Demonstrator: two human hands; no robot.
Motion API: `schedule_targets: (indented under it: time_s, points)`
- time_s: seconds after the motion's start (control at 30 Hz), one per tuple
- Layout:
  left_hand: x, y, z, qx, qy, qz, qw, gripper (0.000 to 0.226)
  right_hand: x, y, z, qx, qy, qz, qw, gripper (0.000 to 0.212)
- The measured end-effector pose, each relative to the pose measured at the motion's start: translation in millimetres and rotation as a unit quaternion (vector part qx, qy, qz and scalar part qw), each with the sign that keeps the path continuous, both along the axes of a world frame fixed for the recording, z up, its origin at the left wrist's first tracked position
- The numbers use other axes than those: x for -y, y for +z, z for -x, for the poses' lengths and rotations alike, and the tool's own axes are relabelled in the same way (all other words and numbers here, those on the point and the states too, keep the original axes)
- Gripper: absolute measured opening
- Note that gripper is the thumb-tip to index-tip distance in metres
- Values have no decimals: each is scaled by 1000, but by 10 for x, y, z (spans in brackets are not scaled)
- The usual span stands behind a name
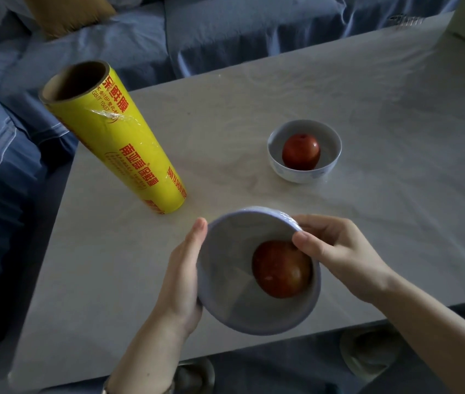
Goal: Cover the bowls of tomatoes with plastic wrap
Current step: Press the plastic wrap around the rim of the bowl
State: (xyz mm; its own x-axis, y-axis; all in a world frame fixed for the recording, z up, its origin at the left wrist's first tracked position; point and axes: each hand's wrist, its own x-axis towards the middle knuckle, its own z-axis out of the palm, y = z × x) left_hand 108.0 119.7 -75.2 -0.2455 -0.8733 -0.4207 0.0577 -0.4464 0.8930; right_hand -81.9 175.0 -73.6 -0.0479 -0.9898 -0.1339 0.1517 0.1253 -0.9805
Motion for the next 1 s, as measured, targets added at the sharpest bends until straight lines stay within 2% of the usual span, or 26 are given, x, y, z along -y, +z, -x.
schedule_targets:
  time_s: [0.03, 0.13, 0.23, 0.37, 0.43, 0.5, 0.6, 0.8, 0.87, 0.93, 1.0]
  points:
    - [36, 30, -24, 10, -19, 23, 1000, 56, -5, 10, -7, -2, -2, 0, 1000, 37]
    - [71, 92, -53, 73, -118, 103, 985, 73, -12, 19, -32, -7, 2, -11, 1000, 27]
    - [7, 113, 6, 94, -99, 140, 981, 58, -3, 36, -38, -28, 25, -35, 999, 33]
    - [-57, 64, 15, 85, -48, 110, 989, 51, 47, 151, 22, -72, 59, -37, 995, 43]
    - [-69, 54, 7, 77, -47, 112, 990, 54, 113, 205, 79, -112, 64, -36, 991, 40]
    - [-75, 52, -6, 76, -46, 116, 989, 53, 205, 231, 144, -147, 84, -58, 984, 27]
    - [-65, 61, -27, 78, -64, 114, 988, 53, 337, 276, 216, -191, 186, -92, 959, 9]
    - [-46, 78, -102, 62, -92, 85, 990, 47, 448, 344, 219, -214, 339, -92, 911, 18]
    - [-29, 71, -133, 65, -112, 85, 988, 54, 438, 317, 201, -205, 360, -89, 906, 17]
    - [-8, 59, -171, 66, -125, 90, 986, 57, 403, 300, 194, -180, 343, -75, 919, 14]
    - [-2, 53, -204, 62, -144, 97, 983, 49, 371, 307, 224, -109, 271, -74, 953, 16]
